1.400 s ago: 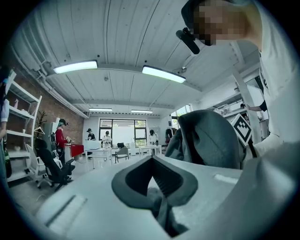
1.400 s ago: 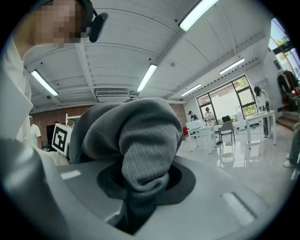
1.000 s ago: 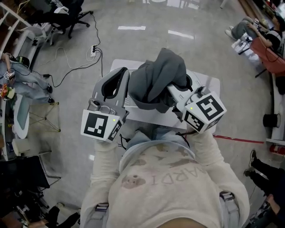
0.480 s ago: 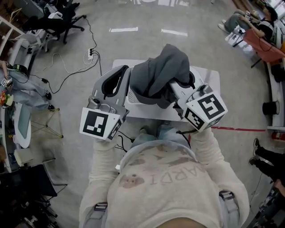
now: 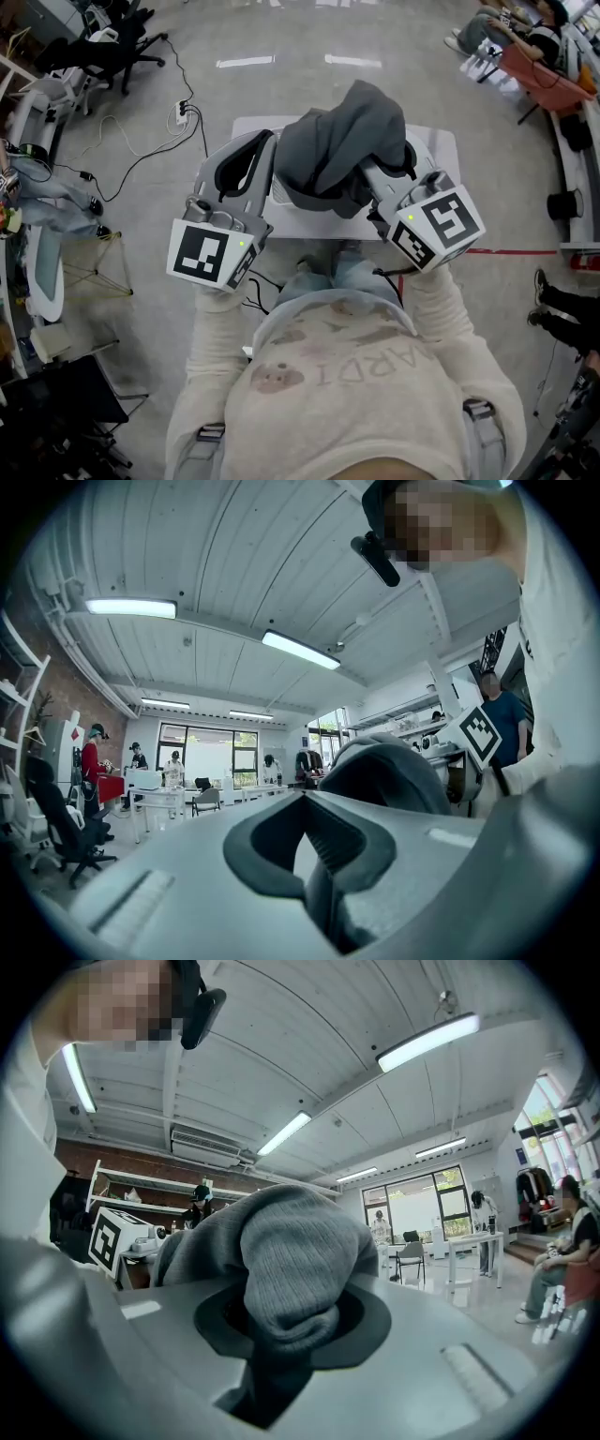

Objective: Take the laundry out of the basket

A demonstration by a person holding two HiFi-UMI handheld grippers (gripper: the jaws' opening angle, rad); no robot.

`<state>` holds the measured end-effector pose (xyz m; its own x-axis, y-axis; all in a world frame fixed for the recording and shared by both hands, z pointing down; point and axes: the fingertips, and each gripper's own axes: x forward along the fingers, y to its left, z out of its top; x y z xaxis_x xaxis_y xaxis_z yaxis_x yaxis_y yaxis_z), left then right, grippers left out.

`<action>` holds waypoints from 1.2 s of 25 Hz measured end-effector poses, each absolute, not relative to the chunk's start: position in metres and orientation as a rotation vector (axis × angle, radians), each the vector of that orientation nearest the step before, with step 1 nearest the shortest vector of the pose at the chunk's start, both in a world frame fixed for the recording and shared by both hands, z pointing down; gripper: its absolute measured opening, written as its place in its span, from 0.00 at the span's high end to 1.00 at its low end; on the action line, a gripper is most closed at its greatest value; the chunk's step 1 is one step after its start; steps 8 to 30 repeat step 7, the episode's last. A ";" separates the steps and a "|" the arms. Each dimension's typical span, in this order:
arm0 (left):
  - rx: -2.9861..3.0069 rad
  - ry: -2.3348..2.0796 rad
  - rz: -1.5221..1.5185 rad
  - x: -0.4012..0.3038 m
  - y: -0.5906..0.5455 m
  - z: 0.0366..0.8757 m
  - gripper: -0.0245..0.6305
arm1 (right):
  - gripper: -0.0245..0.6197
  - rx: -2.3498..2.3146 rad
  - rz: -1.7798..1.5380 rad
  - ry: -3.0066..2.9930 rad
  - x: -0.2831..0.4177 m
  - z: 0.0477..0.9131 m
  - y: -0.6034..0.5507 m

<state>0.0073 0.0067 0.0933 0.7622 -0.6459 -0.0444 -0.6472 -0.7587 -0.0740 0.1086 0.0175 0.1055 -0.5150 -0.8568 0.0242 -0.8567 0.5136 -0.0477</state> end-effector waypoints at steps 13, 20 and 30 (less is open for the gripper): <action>-2.864 1.035 0.040 -0.004 0.010 0.093 0.96 | 0.78 -1.565 -0.053 2.724 0.097 0.104 0.021; -2.864 1.035 0.040 -0.004 0.010 0.093 0.96 | 0.78 -1.565 -0.053 2.724 0.097 0.104 0.021; -2.864 1.035 0.040 -0.004 0.010 0.093 0.96 | 0.78 -1.565 -0.053 2.724 0.097 0.104 0.021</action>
